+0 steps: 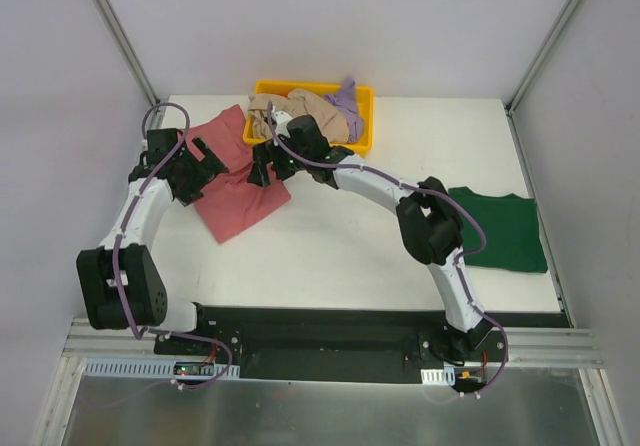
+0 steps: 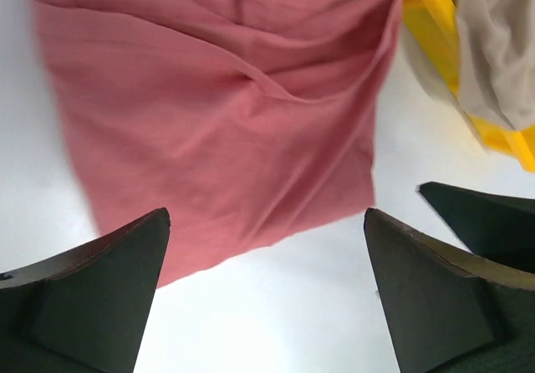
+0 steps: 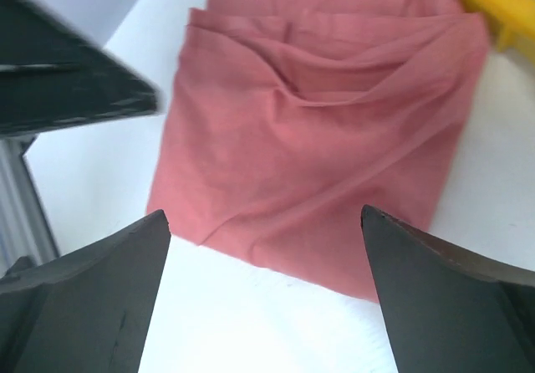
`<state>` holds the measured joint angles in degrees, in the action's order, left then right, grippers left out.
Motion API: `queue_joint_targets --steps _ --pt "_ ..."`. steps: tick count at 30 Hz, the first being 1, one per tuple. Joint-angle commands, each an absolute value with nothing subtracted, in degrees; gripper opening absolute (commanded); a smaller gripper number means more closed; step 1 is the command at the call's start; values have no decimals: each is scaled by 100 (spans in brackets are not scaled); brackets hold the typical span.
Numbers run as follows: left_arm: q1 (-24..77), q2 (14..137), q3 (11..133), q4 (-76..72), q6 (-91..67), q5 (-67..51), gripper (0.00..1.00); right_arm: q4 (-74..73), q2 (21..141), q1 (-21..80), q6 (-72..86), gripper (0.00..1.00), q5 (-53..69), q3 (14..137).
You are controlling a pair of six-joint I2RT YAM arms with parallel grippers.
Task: Fold and stack the t-shirts
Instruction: Fold the folded rectangular tshirt in 1/3 of the way
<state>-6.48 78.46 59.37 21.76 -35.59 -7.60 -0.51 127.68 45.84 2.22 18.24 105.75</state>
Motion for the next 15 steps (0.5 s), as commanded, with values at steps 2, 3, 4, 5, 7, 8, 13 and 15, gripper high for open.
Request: queue_joint_targets --steps 2,3,4,5,7,8,13,15 --pt "-624 8726 6116 1214 -3858 -2748 99 -200 12884 4632 378 96 2742 10774" --pt "-581 8928 6239 1135 -3893 -2899 99 -228 12954 4632 404 96 2699 10801" --pt "-563 9104 6353 1090 -3981 -3048 99 -202 13016 4632 378 96 2707 10776" --pt "-510 9297 6485 1029 -4025 -3189 99 -176 13069 4641 308 96 2724 10732" --pt "-344 9623 6679 967 -4069 -3226 99 -193 13183 4623 212 96 2760 10688" --pt "-273 9798 6784 941 -4087 -3252 99 -211 13253 4614 150 96 2812 10696" --pt "-211 10633 7337 677 -4280 -3191 99 -404 13430 4597 -193 96 2865 10670" --pt "-220 10958 7610 685 -4280 -3059 99 -466 13473 4562 -237 96 2848 10635"
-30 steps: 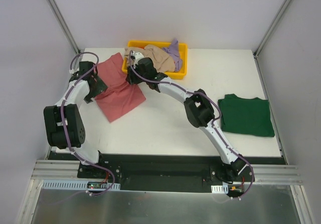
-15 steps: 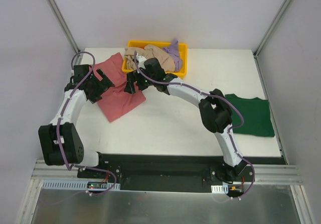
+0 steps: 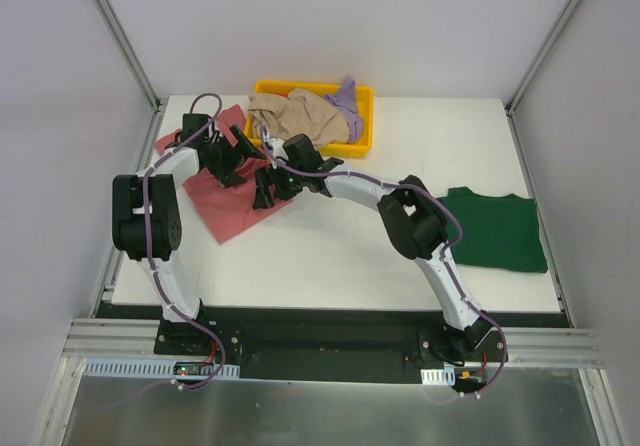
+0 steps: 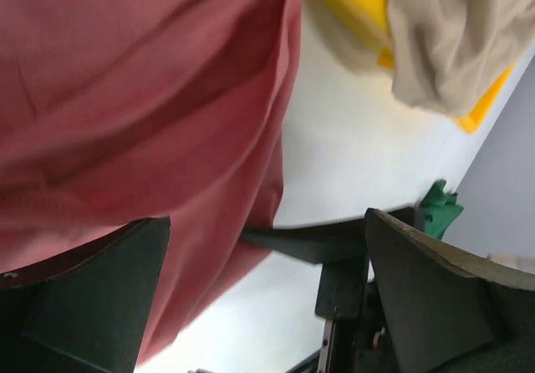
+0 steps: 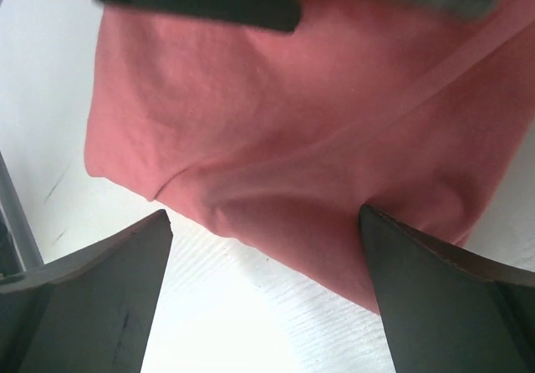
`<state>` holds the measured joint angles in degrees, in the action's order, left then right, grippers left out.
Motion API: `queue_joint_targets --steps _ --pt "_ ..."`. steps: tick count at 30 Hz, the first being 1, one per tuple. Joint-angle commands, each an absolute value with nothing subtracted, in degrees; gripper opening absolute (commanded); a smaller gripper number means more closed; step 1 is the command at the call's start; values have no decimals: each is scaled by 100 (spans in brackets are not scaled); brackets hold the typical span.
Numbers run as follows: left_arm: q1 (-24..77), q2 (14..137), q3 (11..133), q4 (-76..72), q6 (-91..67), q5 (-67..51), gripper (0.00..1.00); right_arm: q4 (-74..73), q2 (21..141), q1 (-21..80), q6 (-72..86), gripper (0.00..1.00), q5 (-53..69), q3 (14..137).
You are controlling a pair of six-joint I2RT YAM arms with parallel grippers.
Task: Fold and stack the t-shirts
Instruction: Fold the folded rectangular tshirt in 1/3 of the way
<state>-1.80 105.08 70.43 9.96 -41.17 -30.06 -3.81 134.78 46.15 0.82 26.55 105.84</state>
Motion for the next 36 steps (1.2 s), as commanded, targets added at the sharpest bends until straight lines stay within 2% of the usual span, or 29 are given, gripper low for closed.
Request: queue_joint_targets --steps 1,9,18,24,29,32,36 --pt "-228 11108 7742 686 -4254 -3006 99 -527 13482 4544 -246 96 2874 10617" --pt "-246 11575 8367 1511 -3920 -1065 99 -668 13149 4526 -562 96 2900 9941" --pt "-97 11383 8035 1521 -3753 -1520 99 -738 12947 4535 -405 96 2857 9432" --pt "588 10303 6718 1521 -3796 -1179 99 -545 11955 4579 -176 96 2681 8150" --pt "1308 8950 5741 1538 -3981 -634 99 -422 10690 4693 217 96 2400 6551" --pt "1660 8281 5642 1590 -3903 -353 99 -246 10065 4728 544 96 2285 5864" --pt "1881 7701 5888 1941 -3806 -132 99 -228 9467 4746 685 96 2058 5695"
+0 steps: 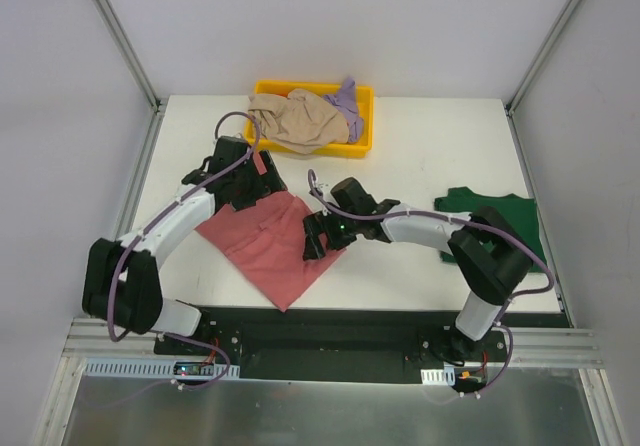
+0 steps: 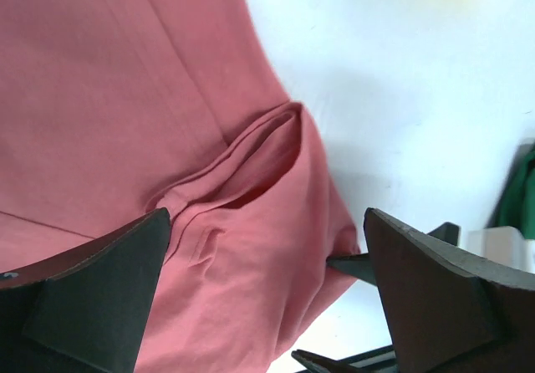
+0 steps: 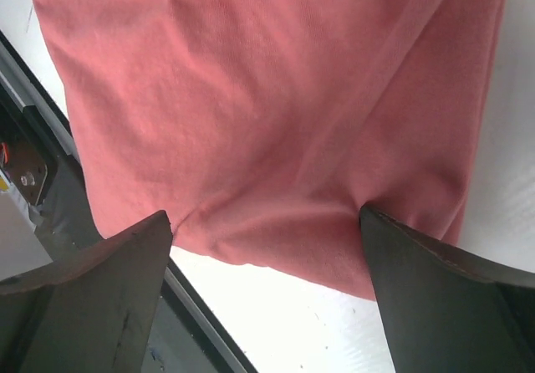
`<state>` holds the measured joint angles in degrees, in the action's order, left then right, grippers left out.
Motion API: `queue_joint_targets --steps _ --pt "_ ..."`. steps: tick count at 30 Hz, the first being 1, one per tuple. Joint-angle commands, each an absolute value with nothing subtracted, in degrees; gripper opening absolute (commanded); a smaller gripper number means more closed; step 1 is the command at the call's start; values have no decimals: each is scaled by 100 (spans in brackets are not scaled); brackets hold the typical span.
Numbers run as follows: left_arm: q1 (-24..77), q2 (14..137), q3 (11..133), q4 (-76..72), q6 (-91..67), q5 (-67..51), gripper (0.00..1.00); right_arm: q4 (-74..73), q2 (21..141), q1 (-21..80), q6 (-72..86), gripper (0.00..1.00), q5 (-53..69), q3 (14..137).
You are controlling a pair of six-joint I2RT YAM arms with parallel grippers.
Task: Fold and stack the t-shirts
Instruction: Fold the folded rectangular tshirt in 1/3 of the way
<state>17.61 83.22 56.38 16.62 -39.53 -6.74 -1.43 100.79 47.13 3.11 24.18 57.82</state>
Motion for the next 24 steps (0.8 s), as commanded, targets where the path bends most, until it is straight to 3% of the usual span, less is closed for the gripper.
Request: queue_joint_targets --steps 1,9,14,24 --pt "1933 7543 5932 2055 -3780 -80 99 -281 9327 4746 694 96 1961 5713" --pt "3083 5917 5108 3198 -3612 -176 99 -747 8456 4439 1283 96 1345 5441" --pt "3805 5309 3940 3479 -4375 -1018 97 -904 8551 4122 1152 99 2187 5326" --pt "4587 4790 2488 3245 -6143 -1134 80 -1459 9096 4052 1010 74 2153 5361"
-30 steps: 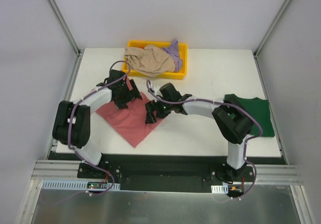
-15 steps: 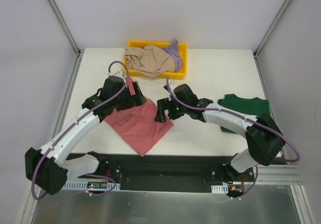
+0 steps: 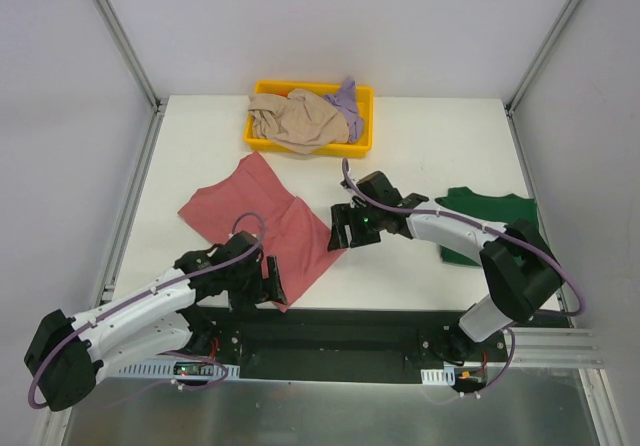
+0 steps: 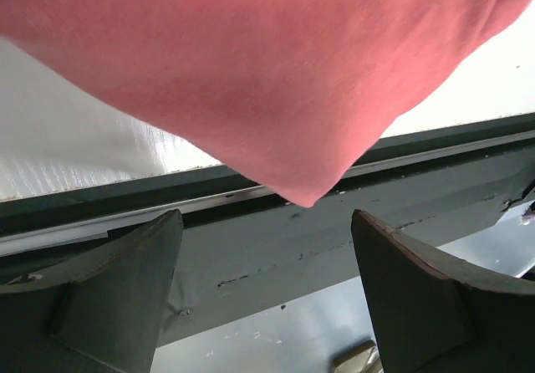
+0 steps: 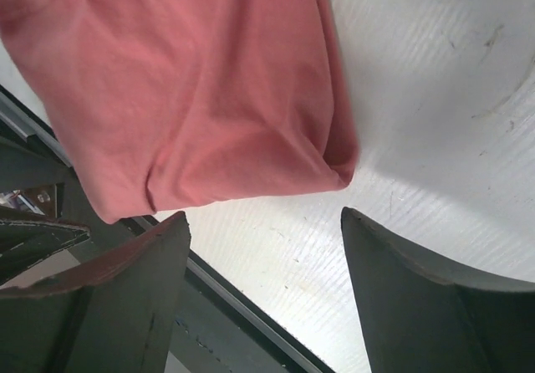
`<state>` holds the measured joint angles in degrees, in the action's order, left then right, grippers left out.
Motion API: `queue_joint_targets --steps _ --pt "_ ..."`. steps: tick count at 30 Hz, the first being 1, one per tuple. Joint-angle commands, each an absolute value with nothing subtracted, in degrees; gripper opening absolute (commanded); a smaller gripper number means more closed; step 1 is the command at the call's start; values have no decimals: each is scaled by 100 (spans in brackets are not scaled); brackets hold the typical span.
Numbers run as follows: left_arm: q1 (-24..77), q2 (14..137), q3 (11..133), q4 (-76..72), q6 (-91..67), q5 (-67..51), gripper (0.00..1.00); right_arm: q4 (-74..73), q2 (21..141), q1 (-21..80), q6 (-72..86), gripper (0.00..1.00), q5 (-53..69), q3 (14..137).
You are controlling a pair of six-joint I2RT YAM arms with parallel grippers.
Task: Fold and stack the t-shirts
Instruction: Fold the folded rectangular tshirt in 1/3 of the way, then grab one side of the 2/3 rectangular tshirt with both arms
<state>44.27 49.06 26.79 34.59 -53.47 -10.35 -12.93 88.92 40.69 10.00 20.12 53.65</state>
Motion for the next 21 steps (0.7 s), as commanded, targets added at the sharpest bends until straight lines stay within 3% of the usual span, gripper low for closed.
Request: queue_joint_targets --steps 1,8,9,12,16,18,19,21 --pt "4657 4834 2435 3069 -6257 -1099 78 -1433 9149 4052 1028 74 2162 5361" --pt "4746 5422 2250 2479 -6679 -879 58 -1283 9509 4052 1081 70 2110 5458" --pt "4755 5501 2250 2470 -6706 -870 49 -1275 9571 4052 1098 68 2040 5467" --pt "4755 5730 2233 2470 -6767 -879 39 -1257 9746 4052 1160 66 1881 5519" --pt "4755 5932 2189 2470 -6855 -800 31 -1064 9870 4052 1379 63 1732 5485" --pt "4755 6029 2197 2478 -6873 -774 16 -1046 9888 4043 1441 56 1583 5476" --pt "4746 6064 2189 2479 -6873 -773 2 -1046 9888 4034 1485 51 1512 5458" --pt "4755 6065 2119 2470 -6943 -817 0 -1037 9879 4017 1512 34 1477 5406"
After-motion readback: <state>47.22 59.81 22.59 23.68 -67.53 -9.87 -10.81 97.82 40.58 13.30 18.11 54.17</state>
